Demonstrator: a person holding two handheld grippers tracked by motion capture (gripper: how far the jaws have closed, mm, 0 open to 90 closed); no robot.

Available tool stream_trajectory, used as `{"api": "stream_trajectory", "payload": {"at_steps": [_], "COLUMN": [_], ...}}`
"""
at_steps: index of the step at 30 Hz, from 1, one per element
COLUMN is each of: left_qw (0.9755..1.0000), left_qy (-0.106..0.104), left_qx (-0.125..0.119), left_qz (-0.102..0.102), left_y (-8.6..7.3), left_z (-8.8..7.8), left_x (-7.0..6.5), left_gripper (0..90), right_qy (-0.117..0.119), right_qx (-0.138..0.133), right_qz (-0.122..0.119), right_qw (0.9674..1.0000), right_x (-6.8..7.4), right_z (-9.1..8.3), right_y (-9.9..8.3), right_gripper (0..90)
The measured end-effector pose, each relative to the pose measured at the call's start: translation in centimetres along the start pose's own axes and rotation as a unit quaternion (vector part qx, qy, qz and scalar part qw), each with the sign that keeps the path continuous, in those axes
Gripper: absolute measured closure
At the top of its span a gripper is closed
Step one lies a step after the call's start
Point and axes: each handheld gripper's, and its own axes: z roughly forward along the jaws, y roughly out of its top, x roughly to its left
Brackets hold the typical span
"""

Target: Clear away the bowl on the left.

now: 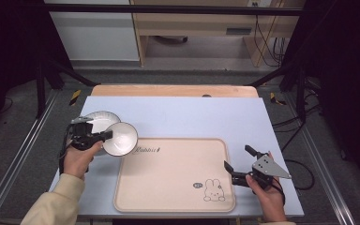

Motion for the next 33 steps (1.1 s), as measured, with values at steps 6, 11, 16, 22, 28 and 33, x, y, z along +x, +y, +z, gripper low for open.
{"api": "stream_trajectory", "payload": {"at_steps": [6, 11, 16, 22, 28, 33], "left_qw": [0.9999, 0.9996, 0.9992, 0.9987, 0.9980, 0.9972], "left_qy": [-0.010, -0.024, -0.030, -0.037, -0.047, -0.055], "left_qx": [0.004, 0.009, 0.013, 0.019, 0.020, 0.023], "left_qz": [0.011, 0.015, 0.022, 0.029, 0.037, 0.045], "left_y": [0.0, 0.0, -0.2, -0.3, -0.5, -0.5], "left_z": [0.5, 1.1, 1.4, 1.8, 2.1, 2.4], "left_x": [-1.1, -2.2, -2.9, -3.7, -4.7, -5.6], "left_gripper": [81.7, 81.7, 81.7, 81.7, 81.7, 81.7], "right_qy": [0.000, -0.001, 0.000, -0.001, 0.004, 0.005], "right_qx": [-0.003, -0.004, -0.003, -0.005, -0.016, -0.024], "right_qz": [-0.001, 0.001, 0.000, 0.001, -0.002, -0.009], "right_qw": [1.0000, 1.0000, 1.0000, 1.0000, 0.9999, 0.9997], "right_x": [0.0, -0.1, -0.1, -0.1, -0.2, -0.2], "right_z": [-0.1, -0.1, -0.1, -0.2, -0.4, -0.5], "right_y": [0.0, 0.1, 0.1, 0.1, 0.2, 0.3], "right_gripper": [4.7, 4.7, 4.7, 4.7, 4.7, 4.8]}}
